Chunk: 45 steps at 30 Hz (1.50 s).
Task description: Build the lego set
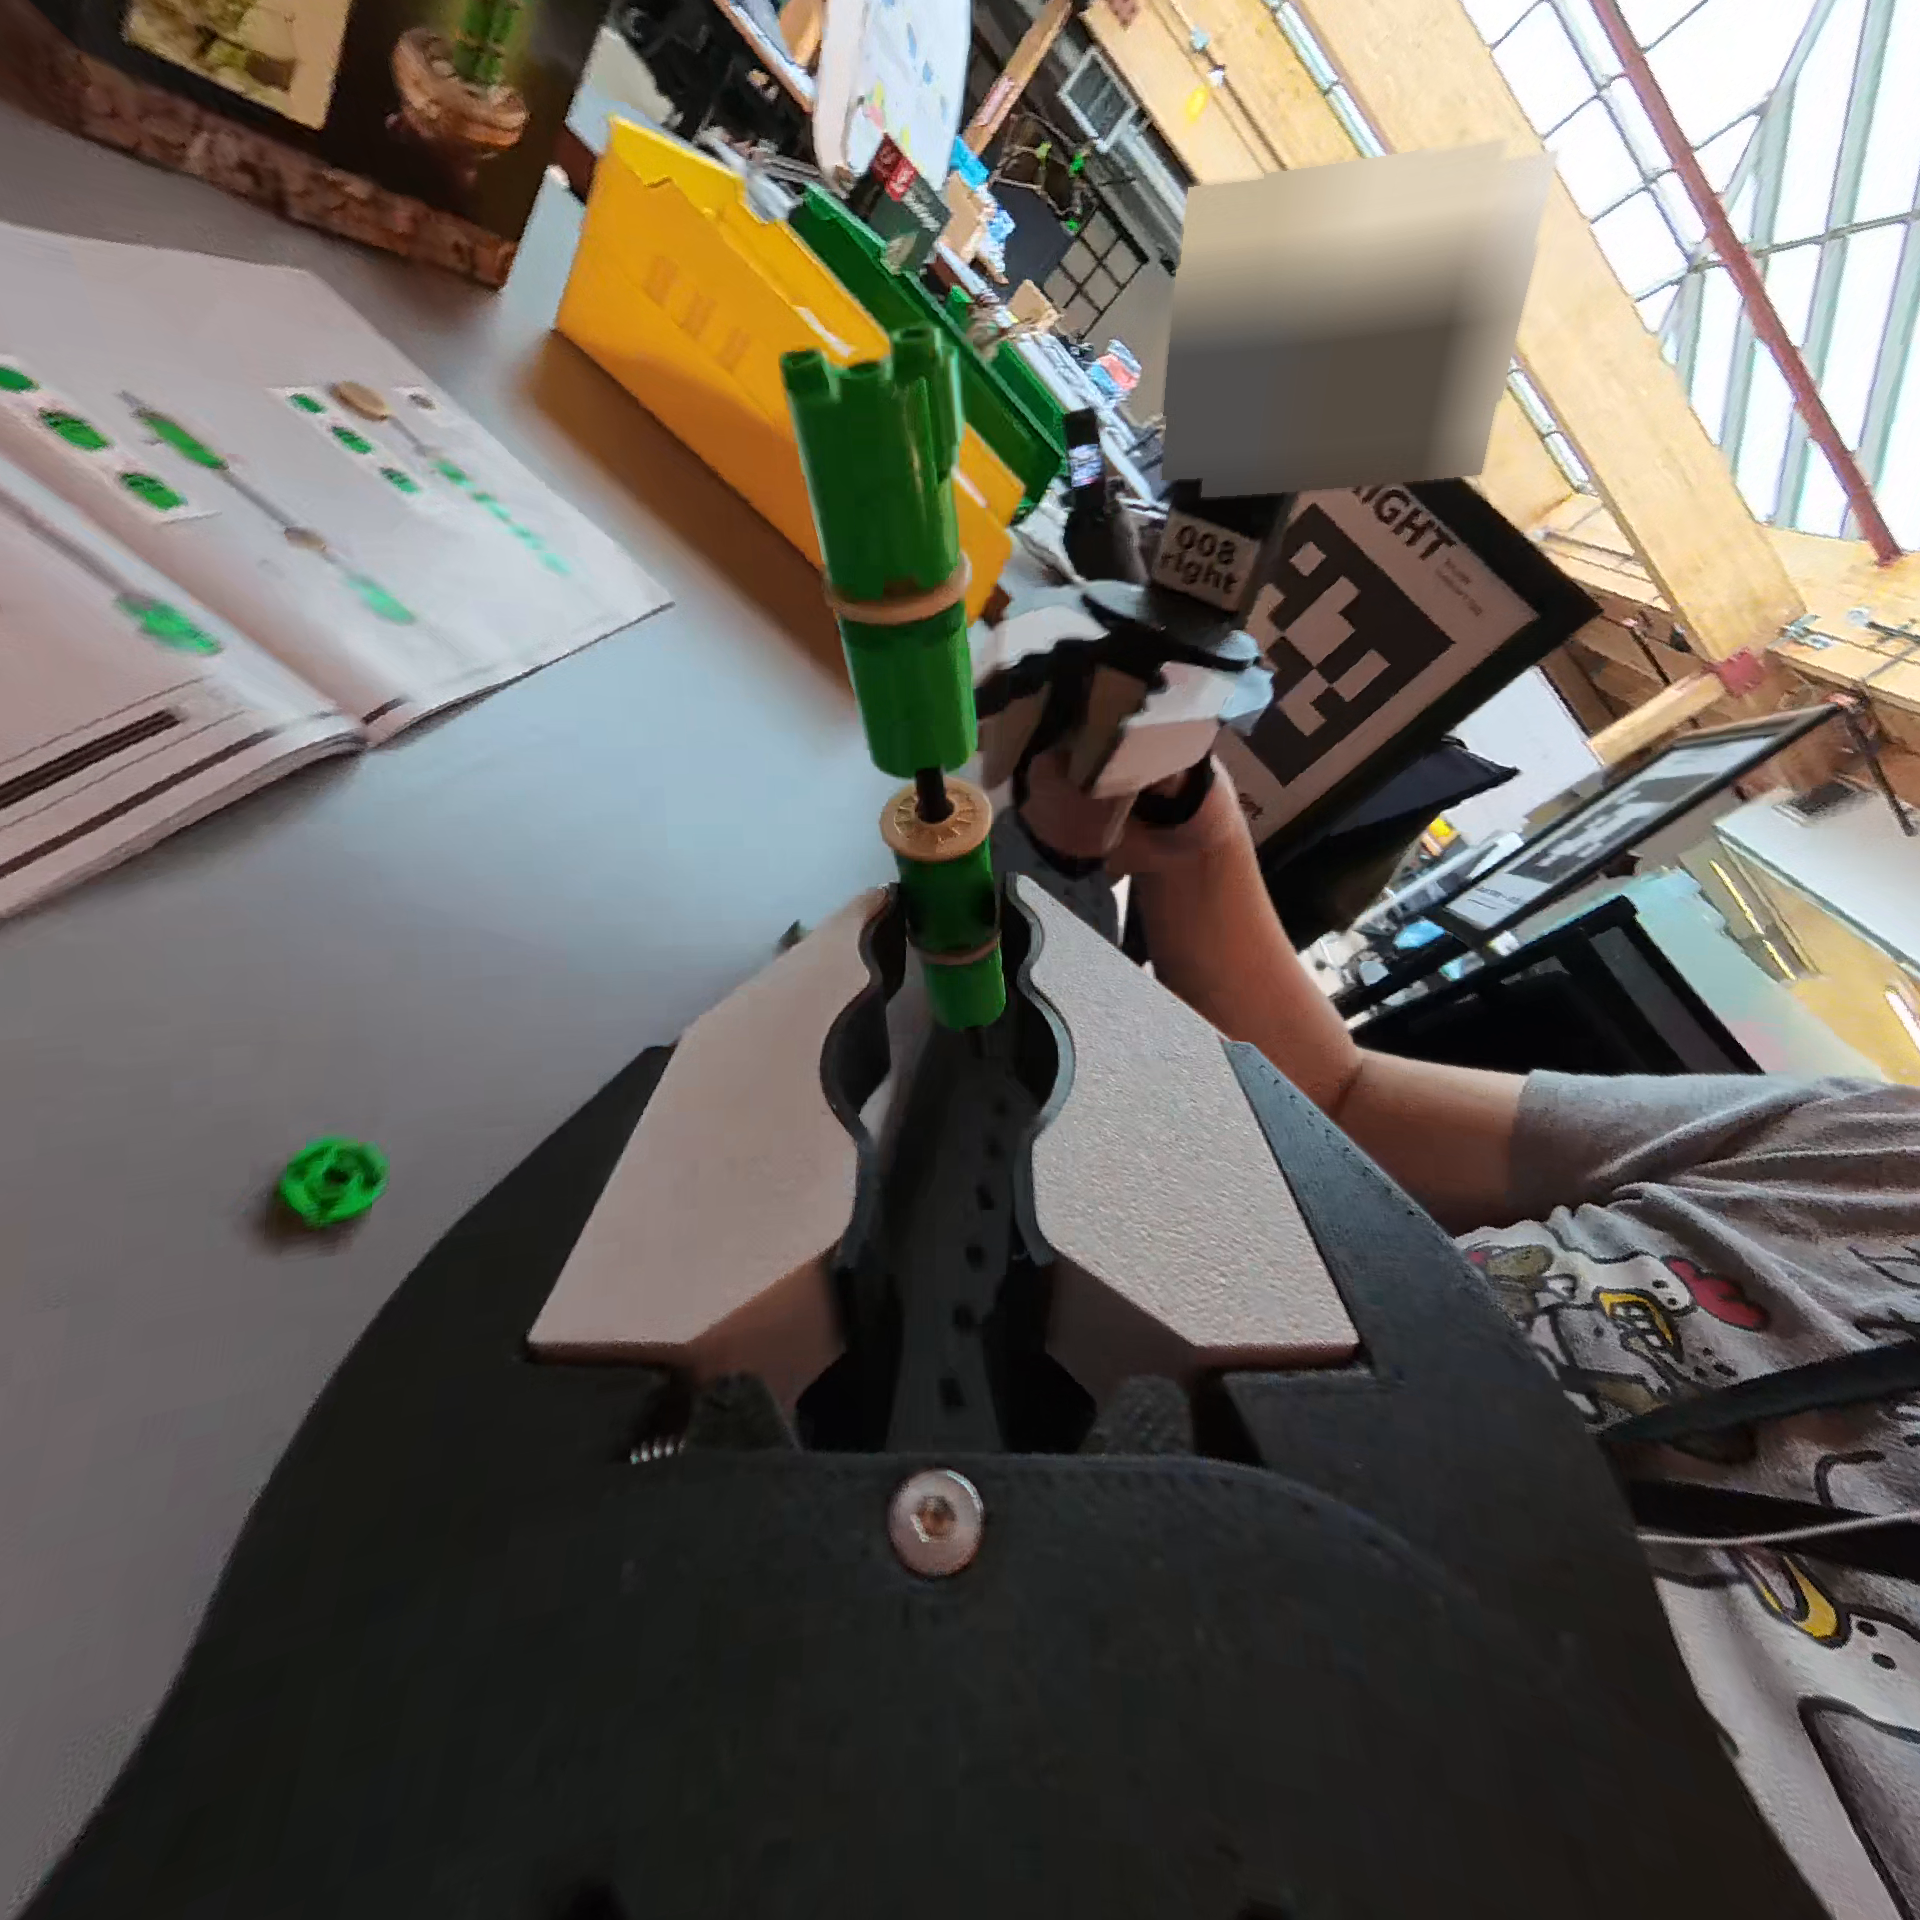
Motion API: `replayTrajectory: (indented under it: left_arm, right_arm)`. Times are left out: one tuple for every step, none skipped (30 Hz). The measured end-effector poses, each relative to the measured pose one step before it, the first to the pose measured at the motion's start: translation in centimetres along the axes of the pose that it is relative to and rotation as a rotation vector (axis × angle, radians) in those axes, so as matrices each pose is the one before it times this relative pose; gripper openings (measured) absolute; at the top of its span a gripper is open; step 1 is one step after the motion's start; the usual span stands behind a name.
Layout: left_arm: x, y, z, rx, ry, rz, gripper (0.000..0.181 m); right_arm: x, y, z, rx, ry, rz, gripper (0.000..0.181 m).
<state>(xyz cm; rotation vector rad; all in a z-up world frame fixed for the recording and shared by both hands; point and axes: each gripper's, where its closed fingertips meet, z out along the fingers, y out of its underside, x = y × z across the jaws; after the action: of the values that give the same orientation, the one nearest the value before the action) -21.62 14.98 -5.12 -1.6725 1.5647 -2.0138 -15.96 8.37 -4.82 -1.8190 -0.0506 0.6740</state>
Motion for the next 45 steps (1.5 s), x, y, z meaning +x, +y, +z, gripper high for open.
replayTrajectory:
  left_arm:
    - [-0.793,0.448,-0.964,-0.0018,-0.0441,-0.0155,0.014]
    - [-0.979,0.496,-1.041,-0.0023,-0.0514,-0.0216,0.014]
    - [-1.108,0.487,-1.075,-0.0008,-0.0518,-0.0338,0.014]
    - [-0.975,0.392,-1.026,0.0032,-0.0337,-0.0462,0.014]
    - [-0.706,0.258,-0.926,0.0038,-0.0081,-0.0548,0.015]
    - [-0.507,0.049,-0.824,0.0086,0.0068,-0.0517,0.015]
    - [-0.535,-0.093,-0.717,0.0112,0.0004,-0.0404,0.015]
    - [-0.663,0.014,-0.551,-0.0025,-0.0145,-0.031,0.015]
    - [-0.636,0.115,-0.381,-0.0145,-0.0178,-0.0217,0.015]
    - [-0.454,0.076,-0.236,-0.0136,-0.011,-0.0144,0.015]
    - [-0.32,0.028,-0.131,-0.0109,-0.0049,-0.0128,0.015]
    - [-0.246,-0.063,-0.064,-0.0064,-0.0009,-0.0102,0.015]
    - [-0.249,-0.126,-0.02,-0.0005,-0.0017,-0.0078,0.015]
    - [-0.285,-0.07,0.022,-0.0034,-0.004,-0.0077,0.015]
    - [-0.291,0.003,0.054,-0.0076,-0.0036,-0.0065,0.015]
    - [-0.248,-0.021,0.07,-0.0051,-0.0025,-0.0043,0.015]
    - [-0.225,-0.026,0.089,-0.0039,-0.0015,-0.004,0.015]
    - [-0.155,-0.005,0.078,-0.0054,0.0011,-0.0036,0.015]
    - [-0.114,-0.031,0.069,-0.0034,0.0033,-0.0027,0.015]
    - [-0.045,-0.103,0.049,0.0007,0.0055,-0.0015,0.015]
    - [-0.03,-0.114,0.039,0.0021,0.006,-0.0016,0.015]
    - [-0.005,-0.109,0.019,0.0015,0.0056,-0.0003,0.015]
    - [0.024,-0.139,0.01,0.003,0.005,0.0044,0.015]
    - [-0.008,-0.135,0.002,0.0037,0.0016,0.004,0.015]
    - [-0.03,-0.097,0.005,0.0016,0.0013,-0.0004,0.015]
    - [0.037,-0.071,0.002,0.0003,0.0061,-0.0026,0.015]
    - [0.102,-0.077,0.0,0.0013,0.0112,-0.0049,0.015]
    - [0.113,-0.093,-0.004,0.0032,0.0115,-0.0058,0.015]
    - [0.054,-0.072,0.002,0.0025,0.005,-0.0024,0.015]
    - [-0.003,-0.017,0.0,-0.0001,-0.0011,0.002,0.015]
    - [0.002,0.014,0.006,-0.0011,-0.0021,0.0027,0.015]
    - [0.047,0.009,0.008,0.0,0.0007,0.0006,0.016]
    - [0.049,-0.001,0.013,0.0008,0.002,-0.0004,0.015]
    - [-0.001,0.038,0.007,-0.0005,-0.0003,0.0004,0.015]
    - [-0.048,0.048,0.002,-0.0012,-0.0035,0.0007,0.016]
    - [-0.082,0.022,-0.012,-0.0002,-0.0044,0.0005,0.016]
    - [-0.081,0.024,-0.017,0.0003,-0.0035,-0.0009,0.016]
    - [-0.087,0.044,-0.035,-0.0009,-0.0022,-0.0026,0.016]
    - [-0.073,0.039,-0.051,-0.0009,-0.0015,-0.0027,0.016]
    - [-0.129,0.021,-0.078,-0.0003,-0.0052,-0.0042,0.016]
    - [-0.27,0.062,-0.104,-0.0027,-0.0144,-0.0056,0.016]
    - [-0.397,0.148,-0.094,-0.01,-0.0223,-0.0062,0.015]
    - [-0.382,0.249,-0.041,-0.0186,-0.0225,-0.0072,0.015]
    - [-0.308,0.253,-0.015,-0.0211,-0.0182,-0.0065,0.016]
    - [-0.182,0.176,0.015,-0.0177,-0.0125,-0.006,0.016]
  right_arm:
    - [0.552,0.035,-0.867,0.0097,0.0226,0.0083,0.039]
    - [0.589,0.141,-0.762,0.0077,0.0254,0.008,0.039]
    - [0.521,0.266,-0.657,0.0025,0.0243,0.0013,0.039]
    - [0.435,0.333,-0.502,0.0,0.0197,-0.0021,0.039]
    - [0.354,0.375,-0.361,-0.0022,0.0153,0.0008,0.039]
    - [0.294,0.377,-0.205,-0.0045,0.0098,0.0028,0.039]
    - [0.235,0.323,-0.057,-0.0045,0.0046,0.0021,0.039]
    - [0.18,0.256,0.081,-0.003,0.0007,0.0023,0.039]
    - [0.178,0.223,0.209,-0.0046,-0.0016,0.0066,0.039]
    - [0.153,0.184,0.331,-0.006,-0.0031,0.009,0.039]
    - [0.096,0.156,0.395,-0.0067,-0.0045,0.0056,0.039]
    - [0.048,0.148,0.424,-0.008,-0.0039,0.0006,0.039]
    - [0.039,0.14,0.423,-0.0079,-0.0012,-0.0044,0.039]
    - [0.02,0.148,0.409,-0.009,0.0001,-0.0076,0.039]
    - [0.021,0.178,0.378,-0.0118,0.0007,-0.0075,0.039]
    - [0.006,0.194,0.309,-0.0141,0.0003,-0.0053,0.039]
    - [-0.019,0.135,0.228,-0.0113,-0.0011,-0.0036,0.039]
    - [-0.085,0.017,0.135,-0.003,-0.004,-0.0049,0.039]
    - [-0.12,-0.09,0.035,0.0058,-0.006,-0.0054,0.039]
    - [-0.087,-0.132,-0.046,0.0108,-0.0058,-0.0031,0.039]
    - [-0.058,-0.162,-0.102,0.0148,-0.0056,0.0003,0.038]
    - [-0.028,-0.197,-0.172,0.0181,-0.005,0.0047,0.038]
    - [0.021,-0.271,-0.226,0.0238,-0.0037,0.0079,0.037]
    - [0.055,-0.344,-0.287,0.0282,-0.0023,0.0096,0.036]
    - [0.055,-0.403,-0.329,0.0321,-0.0024,0.0108,0.036]
    - [0.067,-0.455,-0.341,0.0347,-0.0028,0.0116,0.036]
    - [0.097,-0.422,-0.328,0.032,-0.0013,0.0134,0.036]
    - [0.101,-0.339,-0.27,0.0268,-0.0012,0.0137,0.036]
    - [0.06,-0.255,-0.212,0.02,-0.0033,0.0117,0.036]
    - [0.037,-0.139,-0.125,0.0123,-0.004,0.0093,0.035]
    - [0.028,-0.061,-0.052,0.0052,-0.0015,0.0059,0.036]
    - [0.026,0.004,0.005,0.0002,0.0003,0.0011,0.036]
    - [0.008,0.079,0.061,-0.005,0.0015,-0.0021,0.036]
    - [-0.003,0.141,0.093,-0.0089,0.0015,-0.0033,0.035]
    - [0.005,0.153,0.119,-0.0106,0.0014,-0.003,0.035]
    - [-0.005,0.145,0.102,-0.0091,0.001,-0.0028,0.035]
    - [0.002,0.097,0.064,-0.0064,0.0013,-0.0024,0.035]
    - [0.011,0.037,0.031,-0.0025,0.0014,-0.0008,0.035]
    - [0.021,-0.013,-0.011,0.0019,0.0006,0.0012,0.035]
    - [0.019,-0.062,-0.041,0.0049,-0.0003,0.0029,0.035]
    - [0.034,-0.09,-0.069,0.0068,-0.0006,0.0045,0.035]
    - [0.045,-0.106,-0.068,0.0078,-0.0008,0.0056,0.035]
    - [0.039,-0.09,-0.066,0.0075,-0.0009,0.0057,0.036]
    - [0.021,-0.078,-0.055,0.0056,-0.0014,0.0042,0.036]
    - [-0.003,-0.048,-0.036,0.0038,-0.0018,0.0022,0.036]
